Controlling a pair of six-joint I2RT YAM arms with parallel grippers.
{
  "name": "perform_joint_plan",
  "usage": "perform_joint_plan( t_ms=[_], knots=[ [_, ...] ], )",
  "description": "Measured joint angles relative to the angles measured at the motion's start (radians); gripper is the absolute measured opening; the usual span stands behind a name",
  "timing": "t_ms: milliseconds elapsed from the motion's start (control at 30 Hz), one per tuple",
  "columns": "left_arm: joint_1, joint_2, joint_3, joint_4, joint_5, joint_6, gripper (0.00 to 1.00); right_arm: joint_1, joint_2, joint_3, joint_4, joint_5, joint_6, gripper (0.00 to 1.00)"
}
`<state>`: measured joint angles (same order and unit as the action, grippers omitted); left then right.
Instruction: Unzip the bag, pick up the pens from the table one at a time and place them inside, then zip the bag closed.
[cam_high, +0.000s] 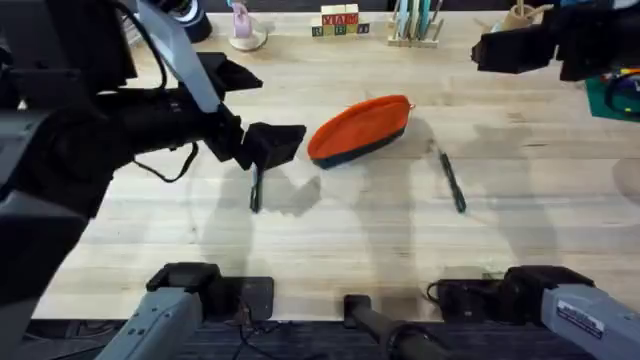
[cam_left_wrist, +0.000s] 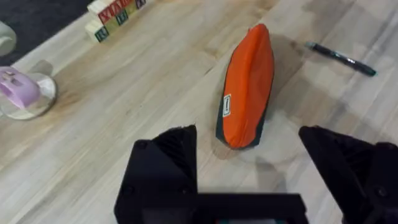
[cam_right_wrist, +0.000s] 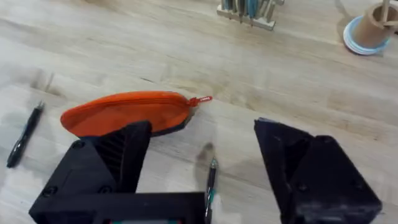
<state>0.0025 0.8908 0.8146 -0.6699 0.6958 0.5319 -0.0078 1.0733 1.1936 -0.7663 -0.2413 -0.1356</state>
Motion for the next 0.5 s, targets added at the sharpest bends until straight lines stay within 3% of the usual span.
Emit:
perform_joint_plan(
  t_ms=[233, 500],
  knots=[
    [-0.005, 0.132, 0.000, 0.001, 0.039, 0.074, 0.995, 0.000, 0.000, 0.001, 0.002, 0.000, 0.000, 0.997],
    [-0.058, 0.284, 0.000, 0.008, 0.072, 0.195, 0.995, 0.000, 0.000, 0.001, 0.002, 0.000, 0.000, 0.997]
  ],
)
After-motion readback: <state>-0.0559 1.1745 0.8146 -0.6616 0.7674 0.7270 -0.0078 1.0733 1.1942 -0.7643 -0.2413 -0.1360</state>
